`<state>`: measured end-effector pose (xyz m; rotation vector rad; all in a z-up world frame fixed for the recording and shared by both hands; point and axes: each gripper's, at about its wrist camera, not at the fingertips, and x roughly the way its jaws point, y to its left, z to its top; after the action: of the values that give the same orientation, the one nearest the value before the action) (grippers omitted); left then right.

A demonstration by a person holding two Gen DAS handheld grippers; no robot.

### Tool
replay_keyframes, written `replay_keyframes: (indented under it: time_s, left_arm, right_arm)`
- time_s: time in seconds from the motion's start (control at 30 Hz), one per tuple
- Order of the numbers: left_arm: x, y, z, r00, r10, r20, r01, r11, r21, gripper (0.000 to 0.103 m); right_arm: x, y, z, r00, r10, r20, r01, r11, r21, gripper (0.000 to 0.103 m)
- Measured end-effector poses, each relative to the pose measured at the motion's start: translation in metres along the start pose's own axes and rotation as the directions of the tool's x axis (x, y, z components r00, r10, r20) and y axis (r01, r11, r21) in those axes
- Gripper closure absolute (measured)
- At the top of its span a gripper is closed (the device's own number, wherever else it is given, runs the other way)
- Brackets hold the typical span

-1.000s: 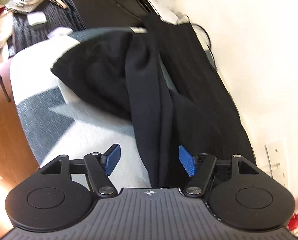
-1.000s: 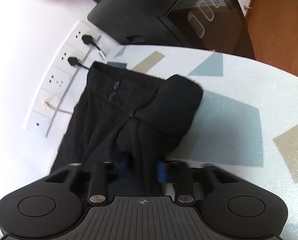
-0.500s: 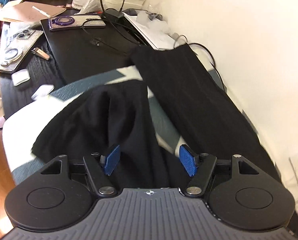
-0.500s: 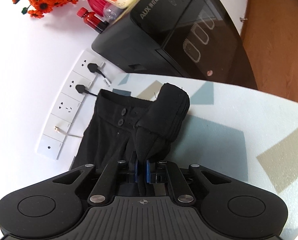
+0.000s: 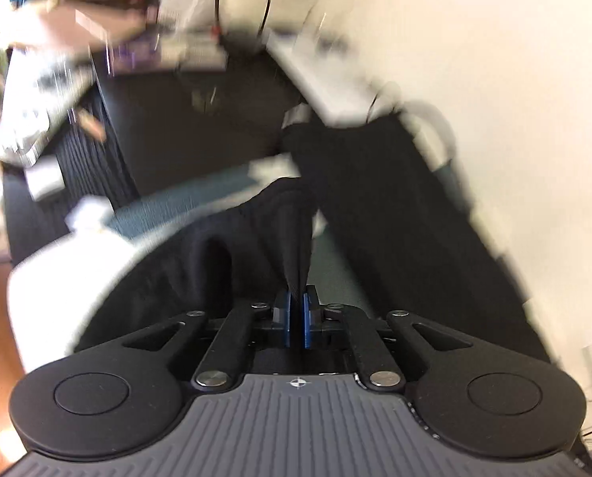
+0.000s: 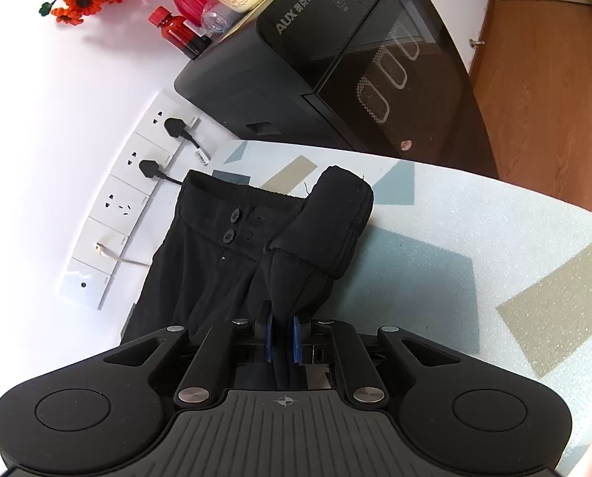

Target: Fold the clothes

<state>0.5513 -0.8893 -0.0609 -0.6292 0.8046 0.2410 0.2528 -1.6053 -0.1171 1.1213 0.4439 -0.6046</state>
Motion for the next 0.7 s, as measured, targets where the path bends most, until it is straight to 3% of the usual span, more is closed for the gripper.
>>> replay_keyframes:
  time_s: [0.13,0.33,0.43,0.5,0.57,0.7]
  left_arm:
    - [-0.053,0.043,-0.002,0.997,-0.045,0.070,0.054,0.989,-0.135,0.097]
    - [-0.042,0.099,-0.034,0.997,-0.028,-0.073,0.011,0.974,-0.228,0.092]
    - [-0.036,0.107,-0.045,0.994,-0.049,-0.096,0.023,0.966,-0.256,0.077]
    - [-0.031,0.108,-0.049,0.991,-0.063,-0.115,0.031,0.966,-0.258,0.056]
    - [-0.028,0.110,-0.053,0.988,-0.082,-0.130,0.045,0.964,-0.263,0.050]
    - [-0.020,0.103,-0.064,0.977,-0.104,-0.185,0.054,0.964,-0.260,0.050]
  right_arm:
    - [0.003,0.000,0.001,1.000,-0.019,-0.004,0.019,1.000,0.023,0.094]
    - [0.014,0.001,0.000,0.998,-0.048,-0.040,0.049,0.998,0.038,0.092]
    - [0.019,0.004,0.003,0.997,-0.050,-0.051,0.052,0.998,0.032,0.092]
    - [0.021,0.005,0.004,0.997,-0.054,-0.057,0.055,0.998,0.023,0.090]
    - [0.022,0.006,0.003,0.997,-0.055,-0.061,0.056,0.998,0.018,0.089]
    - [0.022,0.003,-0.001,0.996,-0.050,-0.068,0.051,0.999,0.017,0.087]
